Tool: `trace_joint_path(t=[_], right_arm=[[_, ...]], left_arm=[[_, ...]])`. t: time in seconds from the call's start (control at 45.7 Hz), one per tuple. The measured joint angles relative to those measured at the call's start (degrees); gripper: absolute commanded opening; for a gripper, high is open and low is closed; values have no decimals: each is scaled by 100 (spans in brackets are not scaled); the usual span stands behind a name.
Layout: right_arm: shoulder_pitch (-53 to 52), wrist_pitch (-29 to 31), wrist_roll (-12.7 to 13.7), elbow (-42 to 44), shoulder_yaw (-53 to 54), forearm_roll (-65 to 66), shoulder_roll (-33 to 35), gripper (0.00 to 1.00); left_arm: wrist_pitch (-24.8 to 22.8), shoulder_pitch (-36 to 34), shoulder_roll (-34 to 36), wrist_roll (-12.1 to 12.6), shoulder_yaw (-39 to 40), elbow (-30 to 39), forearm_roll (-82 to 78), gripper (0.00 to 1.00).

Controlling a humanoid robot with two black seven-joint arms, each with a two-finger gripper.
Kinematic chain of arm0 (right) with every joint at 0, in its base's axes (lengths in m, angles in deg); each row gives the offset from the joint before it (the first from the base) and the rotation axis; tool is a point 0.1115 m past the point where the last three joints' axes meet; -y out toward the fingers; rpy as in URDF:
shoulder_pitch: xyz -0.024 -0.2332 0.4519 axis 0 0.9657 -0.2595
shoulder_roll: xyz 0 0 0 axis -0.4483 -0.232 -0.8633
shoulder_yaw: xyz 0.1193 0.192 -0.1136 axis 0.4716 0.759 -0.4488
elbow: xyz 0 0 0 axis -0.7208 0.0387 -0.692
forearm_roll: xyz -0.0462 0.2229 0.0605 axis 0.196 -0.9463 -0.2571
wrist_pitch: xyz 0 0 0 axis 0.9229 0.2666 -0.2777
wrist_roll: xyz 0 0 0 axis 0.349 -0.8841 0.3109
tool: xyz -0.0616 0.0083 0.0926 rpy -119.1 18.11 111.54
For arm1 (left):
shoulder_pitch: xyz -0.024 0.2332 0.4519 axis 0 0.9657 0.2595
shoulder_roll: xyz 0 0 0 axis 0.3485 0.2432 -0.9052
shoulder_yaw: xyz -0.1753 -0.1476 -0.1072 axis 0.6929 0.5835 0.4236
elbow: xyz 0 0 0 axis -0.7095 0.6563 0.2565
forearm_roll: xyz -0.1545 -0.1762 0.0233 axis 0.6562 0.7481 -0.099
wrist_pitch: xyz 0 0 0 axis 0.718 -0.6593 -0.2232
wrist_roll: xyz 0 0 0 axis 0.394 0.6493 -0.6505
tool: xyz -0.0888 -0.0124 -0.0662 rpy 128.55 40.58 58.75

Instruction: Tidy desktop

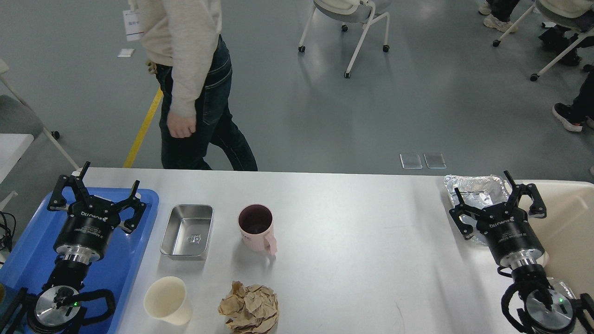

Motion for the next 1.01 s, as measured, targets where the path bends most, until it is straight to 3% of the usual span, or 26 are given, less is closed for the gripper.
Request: trace_joint_path(t=[0.372, 0.701, 0.876, 1.007], right_arm=[[0, 0, 1, 0, -2, 0, 0, 100], [19, 0, 1, 0, -27, 0, -36, 100], [34, 0, -1, 0, -55, 0, -49, 100], [35, 0, -5, 0, -62, 0, -49, 100]], left_arm=[[79, -9, 130, -14, 40, -9, 17, 97], [422, -99, 503, -76, 326, -57, -51, 97], [990, -79, 758, -16, 220, 386, -67, 97], [1278, 37, 1531, 81, -433, 765, -96, 97]])
